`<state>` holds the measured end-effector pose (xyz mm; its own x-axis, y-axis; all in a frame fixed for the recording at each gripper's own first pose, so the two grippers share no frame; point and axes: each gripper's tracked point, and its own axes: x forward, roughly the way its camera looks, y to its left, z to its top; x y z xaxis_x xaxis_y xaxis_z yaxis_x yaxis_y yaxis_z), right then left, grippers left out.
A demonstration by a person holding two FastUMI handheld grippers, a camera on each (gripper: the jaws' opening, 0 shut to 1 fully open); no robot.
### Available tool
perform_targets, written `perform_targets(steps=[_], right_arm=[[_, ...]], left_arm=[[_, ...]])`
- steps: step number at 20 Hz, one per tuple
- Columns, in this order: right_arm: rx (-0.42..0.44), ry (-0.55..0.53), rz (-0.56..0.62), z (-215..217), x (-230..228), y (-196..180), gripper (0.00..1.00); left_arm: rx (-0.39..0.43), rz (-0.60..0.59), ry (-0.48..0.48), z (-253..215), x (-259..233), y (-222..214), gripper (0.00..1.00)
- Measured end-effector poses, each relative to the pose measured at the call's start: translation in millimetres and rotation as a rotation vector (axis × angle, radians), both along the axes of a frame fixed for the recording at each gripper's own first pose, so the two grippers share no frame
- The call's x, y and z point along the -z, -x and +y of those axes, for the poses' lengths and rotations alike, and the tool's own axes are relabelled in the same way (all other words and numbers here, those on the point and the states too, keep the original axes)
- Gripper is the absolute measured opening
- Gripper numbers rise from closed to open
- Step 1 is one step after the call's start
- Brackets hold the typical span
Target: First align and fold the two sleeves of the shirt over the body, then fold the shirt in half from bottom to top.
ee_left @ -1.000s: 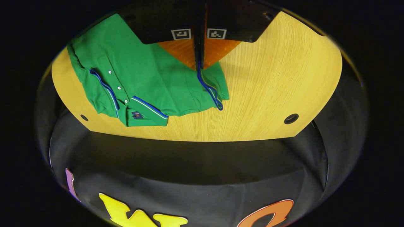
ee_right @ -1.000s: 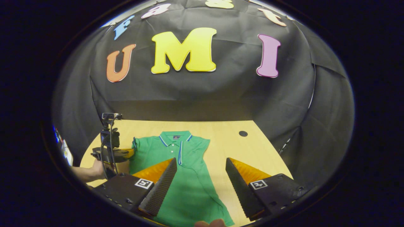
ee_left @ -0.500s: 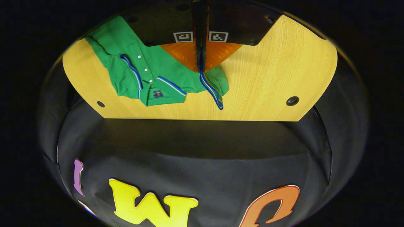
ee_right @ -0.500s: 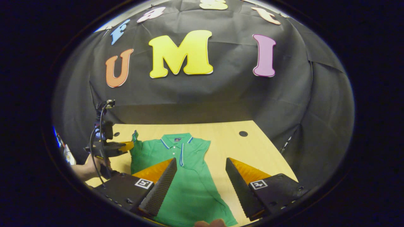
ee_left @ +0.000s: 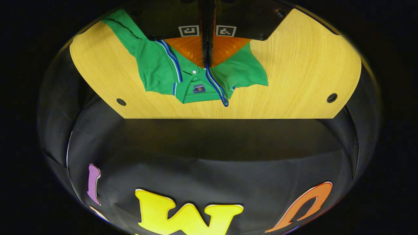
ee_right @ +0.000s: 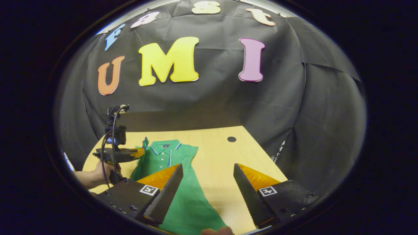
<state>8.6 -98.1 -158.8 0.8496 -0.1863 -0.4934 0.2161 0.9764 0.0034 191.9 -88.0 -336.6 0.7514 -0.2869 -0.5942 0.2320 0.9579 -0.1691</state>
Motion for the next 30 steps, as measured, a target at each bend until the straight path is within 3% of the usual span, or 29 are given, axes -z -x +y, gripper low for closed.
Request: perform_targets(steps=[6, 9, 10, 11, 14, 21, 26, 30], right_arm=[[0.03, 0.0, 0.018, -19.6, 7.6, -0.1, 0.95], [0.022, 0.002, 0.022, -22.9, 8.9, -1.8, 0.95], [0.018, 0.0, 0.022, -22.4, 10.7, -3.7, 0.95], [0.012, -0.004, 0.024, -20.4, 12.4, -4.5, 0.95], [-0.013, -0.009, 0.026, -11.6, 16.0, -9.1, 0.95], [-0.104, 0.004, -0.034, 22.6, 0.0, -9.8, 0.97], [-0.151, 0.022, -0.077, 36.4, -10.4, 7.8, 0.95], [-0.198, 0.041, -0.086, 44.0, -14.2, 30.0, 0.95]], left_arm=[[-0.007, 0.052, -0.005, -30.0, 27.8, -2.1, 0.07], [-0.025, 0.052, -0.035, -28.6, 31.6, -2.2, 0.16], [-0.027, 0.044, -0.039, -28.3, 29.4, -2.6, 0.43], [-0.032, 0.03, -0.036, -27.3, 24.0, -2.4, 0.17], [-0.059, -0.022, -0.033, -17.4, 0.2, -0.4, 1.0], [-0.139, -0.128, -0.026, 22.3, -70.6, 35.6, 1.0], [-0.192, -0.159, 0.0, 58.4, -116.0, 98.8, 1.0], [-0.183, -0.191, -0.024, 81.7, -140.2, 151.3, 1.0]])
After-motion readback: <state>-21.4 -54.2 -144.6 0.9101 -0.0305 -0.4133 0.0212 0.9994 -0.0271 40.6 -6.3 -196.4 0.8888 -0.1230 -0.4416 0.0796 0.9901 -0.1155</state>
